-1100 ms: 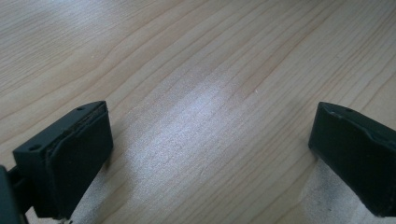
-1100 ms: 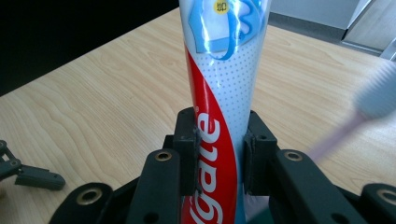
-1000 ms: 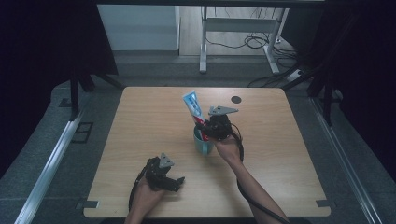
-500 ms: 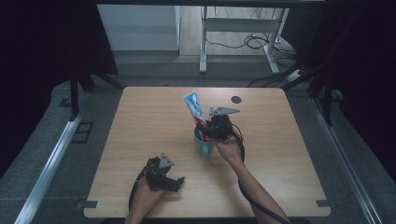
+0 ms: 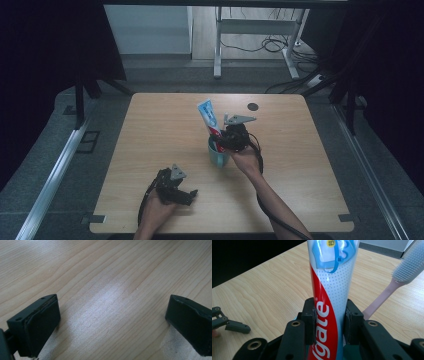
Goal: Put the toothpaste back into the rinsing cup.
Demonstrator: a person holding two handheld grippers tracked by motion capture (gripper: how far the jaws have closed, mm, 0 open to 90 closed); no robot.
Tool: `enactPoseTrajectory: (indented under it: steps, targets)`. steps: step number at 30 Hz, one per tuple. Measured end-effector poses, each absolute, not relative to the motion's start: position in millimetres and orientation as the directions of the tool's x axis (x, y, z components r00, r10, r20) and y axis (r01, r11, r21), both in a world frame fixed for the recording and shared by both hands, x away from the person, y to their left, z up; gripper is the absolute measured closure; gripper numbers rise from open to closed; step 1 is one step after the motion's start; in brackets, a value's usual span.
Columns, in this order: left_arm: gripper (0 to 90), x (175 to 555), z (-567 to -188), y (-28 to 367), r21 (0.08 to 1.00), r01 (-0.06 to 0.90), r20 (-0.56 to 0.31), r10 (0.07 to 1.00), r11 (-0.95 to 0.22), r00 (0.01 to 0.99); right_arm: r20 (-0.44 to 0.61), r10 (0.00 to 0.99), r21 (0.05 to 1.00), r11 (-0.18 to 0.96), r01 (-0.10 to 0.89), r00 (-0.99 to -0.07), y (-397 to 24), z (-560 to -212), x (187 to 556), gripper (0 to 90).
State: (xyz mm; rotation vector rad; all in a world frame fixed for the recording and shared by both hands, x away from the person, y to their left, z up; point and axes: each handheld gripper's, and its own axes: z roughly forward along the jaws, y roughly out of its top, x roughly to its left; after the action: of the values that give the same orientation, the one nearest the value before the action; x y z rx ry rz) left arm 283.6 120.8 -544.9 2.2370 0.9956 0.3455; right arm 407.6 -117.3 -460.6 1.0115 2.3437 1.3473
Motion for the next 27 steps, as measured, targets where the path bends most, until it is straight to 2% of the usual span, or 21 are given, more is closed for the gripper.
enactPoseTrajectory:
  steps: [19,27]
  targets:
    - [0.0,283.7,-544.9,120.8,0.661,0.563,-0.024,0.736,-0.496,0.676,0.105,0.667,0.795,0.389,0.465,-0.738,-120.3,-470.2,404.7,62.9]
    - [0.0,283.6,-544.9,120.7,0.662,0.563,-0.024,0.736,-0.495,0.676,0.121,0.670,0.796,0.376,0.474,-0.733,-123.1,-469.3,404.4,60.4]
